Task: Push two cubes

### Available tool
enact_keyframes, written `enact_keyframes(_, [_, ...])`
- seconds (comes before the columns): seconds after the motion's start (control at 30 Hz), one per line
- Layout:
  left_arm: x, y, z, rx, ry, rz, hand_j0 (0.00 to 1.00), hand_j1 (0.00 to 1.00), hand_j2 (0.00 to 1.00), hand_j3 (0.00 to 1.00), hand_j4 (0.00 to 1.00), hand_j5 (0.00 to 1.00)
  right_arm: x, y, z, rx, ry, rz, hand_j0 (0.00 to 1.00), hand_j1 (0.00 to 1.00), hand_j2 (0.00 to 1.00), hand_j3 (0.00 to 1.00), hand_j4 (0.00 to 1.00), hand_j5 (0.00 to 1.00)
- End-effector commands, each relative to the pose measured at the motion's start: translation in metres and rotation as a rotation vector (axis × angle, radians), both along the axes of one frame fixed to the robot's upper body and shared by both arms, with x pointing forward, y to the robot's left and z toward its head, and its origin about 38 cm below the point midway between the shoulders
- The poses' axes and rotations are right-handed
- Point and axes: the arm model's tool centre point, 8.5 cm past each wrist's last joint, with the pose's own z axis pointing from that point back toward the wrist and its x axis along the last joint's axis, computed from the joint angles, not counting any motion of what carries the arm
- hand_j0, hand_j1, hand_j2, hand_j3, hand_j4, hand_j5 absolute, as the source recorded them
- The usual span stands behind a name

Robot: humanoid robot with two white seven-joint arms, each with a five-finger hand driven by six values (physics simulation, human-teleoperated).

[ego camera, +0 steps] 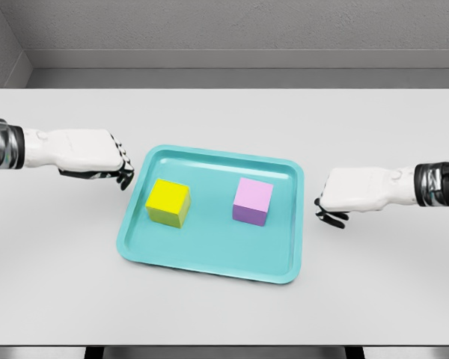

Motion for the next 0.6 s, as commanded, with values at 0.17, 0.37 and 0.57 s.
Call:
enact_keyframes(0.17, [0.001, 0.005, -0.02, 0.083, 0.009, 0.009, 0.33, 0.33, 0.33, 0.33, 0.33, 0.33, -0.003, 0.044, -0.017, 0.032, 0.016, 0.091, 0.0, 0.0, 0.0, 0.0, 0.0, 0.0])
enact_keyframes(0.37, [0.007, -0.011, -0.03, 0.065, 0.017, -0.007, 0.33, 0.33, 0.33, 0.33, 0.33, 0.33, 0.006, 0.048, -0.015, 0.035, 0.003, 0.083, 0.02, 0.02, 0.02, 0.02, 0.02, 0.02])
enact_keyframes(0.57, [0.006, -0.038, -0.043, 0.068, 0.023, -0.062, 0.33, 0.33, 0.33, 0.33, 0.33, 0.33, 0.017, 0.044, -0.032, 0.016, 0.032, 0.045, 0.03, 0.03, 0.03, 0.03, 0.03, 0.03])
